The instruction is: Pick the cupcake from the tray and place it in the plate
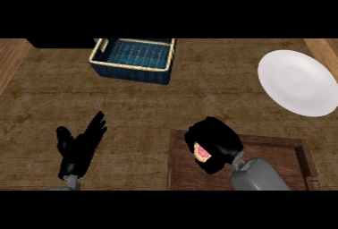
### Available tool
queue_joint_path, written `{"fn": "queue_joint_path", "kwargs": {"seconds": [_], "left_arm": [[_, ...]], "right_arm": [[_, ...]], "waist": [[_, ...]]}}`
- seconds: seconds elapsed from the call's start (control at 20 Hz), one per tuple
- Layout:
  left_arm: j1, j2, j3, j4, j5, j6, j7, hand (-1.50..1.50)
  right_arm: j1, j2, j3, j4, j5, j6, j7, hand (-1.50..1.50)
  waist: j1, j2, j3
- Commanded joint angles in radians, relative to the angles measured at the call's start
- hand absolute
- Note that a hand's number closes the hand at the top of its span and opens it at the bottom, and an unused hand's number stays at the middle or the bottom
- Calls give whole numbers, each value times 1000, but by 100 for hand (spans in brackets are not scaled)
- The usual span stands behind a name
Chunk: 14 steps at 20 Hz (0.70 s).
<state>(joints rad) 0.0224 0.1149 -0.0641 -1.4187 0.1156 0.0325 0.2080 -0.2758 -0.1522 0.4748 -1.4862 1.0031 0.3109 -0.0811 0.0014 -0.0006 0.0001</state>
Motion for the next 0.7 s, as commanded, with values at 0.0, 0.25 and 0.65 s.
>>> {"fn": "queue_joint_path", "kwargs": {"seconds": [0.0,0.25,0.65], "left_arm": [[-7,17,24,0,16,-14,2,0],[-4,-10,13,-19,3,28,30,0],[23,17,2,-37,8,-27,24,0]], "right_arm": [[86,88,-31,-28,41,-157,111,150],[166,148,-179,-83,88,-377,299,150],[210,152,-193,-259,91,-641,408,150]], "waist": [[-8,-1,0],[-33,-5,1],[-8,-1,0]]}}
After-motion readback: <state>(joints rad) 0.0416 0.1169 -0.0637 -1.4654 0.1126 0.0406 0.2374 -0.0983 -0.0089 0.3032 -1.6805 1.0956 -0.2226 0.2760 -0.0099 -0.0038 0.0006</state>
